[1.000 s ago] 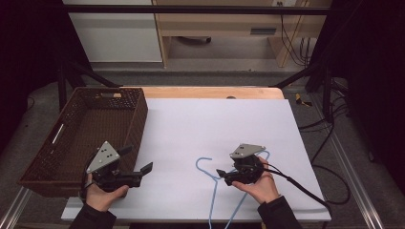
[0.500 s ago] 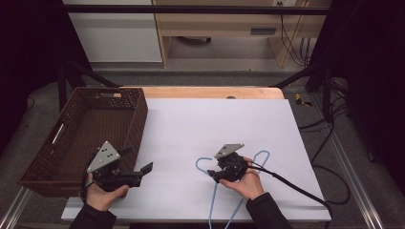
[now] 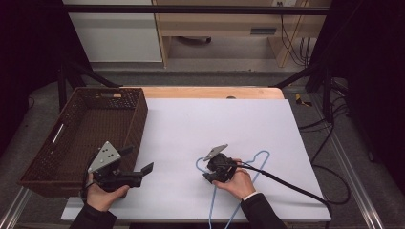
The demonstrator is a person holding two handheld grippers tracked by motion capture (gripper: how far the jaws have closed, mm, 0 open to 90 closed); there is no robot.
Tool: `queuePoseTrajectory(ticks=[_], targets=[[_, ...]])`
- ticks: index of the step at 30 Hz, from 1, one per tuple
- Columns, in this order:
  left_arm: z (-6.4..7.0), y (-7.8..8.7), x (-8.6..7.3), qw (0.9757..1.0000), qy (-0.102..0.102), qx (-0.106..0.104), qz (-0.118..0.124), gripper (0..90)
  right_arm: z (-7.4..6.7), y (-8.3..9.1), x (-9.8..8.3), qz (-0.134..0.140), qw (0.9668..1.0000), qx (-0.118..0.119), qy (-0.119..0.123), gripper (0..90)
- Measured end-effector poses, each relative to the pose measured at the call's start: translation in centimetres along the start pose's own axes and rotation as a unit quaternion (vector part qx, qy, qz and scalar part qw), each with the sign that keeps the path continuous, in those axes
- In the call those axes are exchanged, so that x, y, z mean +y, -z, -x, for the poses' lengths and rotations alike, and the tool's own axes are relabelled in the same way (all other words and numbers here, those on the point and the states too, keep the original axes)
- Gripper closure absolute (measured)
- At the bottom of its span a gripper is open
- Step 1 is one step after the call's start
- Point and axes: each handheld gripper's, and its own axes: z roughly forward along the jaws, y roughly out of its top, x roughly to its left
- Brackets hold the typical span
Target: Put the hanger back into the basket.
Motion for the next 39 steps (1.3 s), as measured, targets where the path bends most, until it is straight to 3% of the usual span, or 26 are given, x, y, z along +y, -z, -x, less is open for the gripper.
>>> queuePoseTrajectory(ticks=[11,15,27,32,39], targets=[[0.1,-0.1,0.0,1.0,-0.002,-0.002,-0.004,8.4,0.1,-0.4,0.2,-0.02,0.9998,0.0,0.002,77.1],[0.1,-0.1,0.0,1.0,-0.002,-0.002,-0.003,8.4,0.3,-0.4,0.3,-0.025,0.9996,0.002,-0.009,81.0],[0.5,-0.4,0.0,0.9999,-0.005,-0.008,-0.009,8.8,0.4,-0.4,0.3,-0.024,0.9997,0.004,-0.008,85.9],[1.1,-0.7,0.0,0.9998,-0.004,-0.017,-0.014,9.4,0.5,0.3,0.4,-0.008,0.9999,0.005,-0.007,86.0],[3.1,-2.0,-0.2,0.9984,-0.005,-0.041,-0.039,10.1,0.4,2.0,0.6,0.02,0.9998,0.002,-0.008,86.0]])
